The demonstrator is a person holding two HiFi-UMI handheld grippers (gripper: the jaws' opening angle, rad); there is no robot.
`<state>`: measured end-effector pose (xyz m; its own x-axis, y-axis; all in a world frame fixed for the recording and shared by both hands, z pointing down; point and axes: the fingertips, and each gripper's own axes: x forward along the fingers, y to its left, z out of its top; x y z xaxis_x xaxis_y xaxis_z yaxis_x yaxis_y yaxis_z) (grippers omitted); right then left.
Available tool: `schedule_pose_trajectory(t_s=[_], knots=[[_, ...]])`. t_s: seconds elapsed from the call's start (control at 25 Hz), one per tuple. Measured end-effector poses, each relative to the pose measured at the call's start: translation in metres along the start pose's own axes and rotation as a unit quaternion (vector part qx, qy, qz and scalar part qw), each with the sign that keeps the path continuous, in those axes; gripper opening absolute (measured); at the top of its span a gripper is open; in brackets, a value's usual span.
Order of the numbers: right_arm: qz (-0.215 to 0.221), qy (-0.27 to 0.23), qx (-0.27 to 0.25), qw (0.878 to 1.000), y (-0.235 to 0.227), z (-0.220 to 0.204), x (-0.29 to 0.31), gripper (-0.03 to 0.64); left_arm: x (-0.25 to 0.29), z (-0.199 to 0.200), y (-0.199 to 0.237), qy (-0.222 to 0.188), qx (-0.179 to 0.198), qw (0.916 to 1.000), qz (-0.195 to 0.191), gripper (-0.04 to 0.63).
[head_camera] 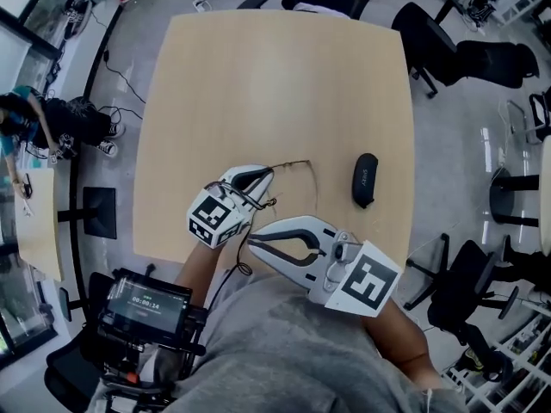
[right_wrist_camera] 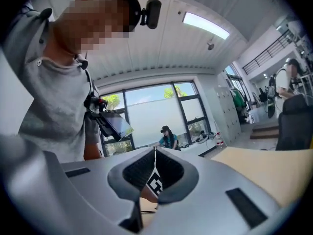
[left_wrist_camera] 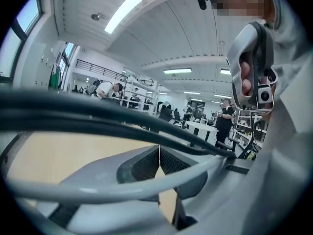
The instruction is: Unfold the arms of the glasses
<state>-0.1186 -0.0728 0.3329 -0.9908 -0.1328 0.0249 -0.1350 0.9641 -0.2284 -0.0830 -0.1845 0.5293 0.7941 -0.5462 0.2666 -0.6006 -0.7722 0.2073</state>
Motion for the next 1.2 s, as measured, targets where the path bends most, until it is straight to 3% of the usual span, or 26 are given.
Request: schedule_pose_trajectory(t_s=[0.2,0.56,0.88,1.2], knots=[[0.003,0.000,-0.023,1.000,0.025,0.017,-0.030,0.012,-0.011,0.057,-0.031,-0.053,0.044,0.9975,0.011,0.008],[-0.042,-0.023,-0.076,0.996,0.056,0.041,-0.097,0.009,-0.044,0.128,-0.103,-0.118,0.111,0.9862,0.033,0.008],[-0.075,-0.041,-0.106,0.991,0.082,0.048,-0.177,0.009,-0.064,0.123,-0.166,-0.106,0.117,0.9847,0.074,0.008],[-0.091,-0.040,-0.087,0.991,0.099,0.030,-0.249,0.009,-0.080,0.106,-0.232,-0.096,0.101,0.9840,0.110,0.008]])
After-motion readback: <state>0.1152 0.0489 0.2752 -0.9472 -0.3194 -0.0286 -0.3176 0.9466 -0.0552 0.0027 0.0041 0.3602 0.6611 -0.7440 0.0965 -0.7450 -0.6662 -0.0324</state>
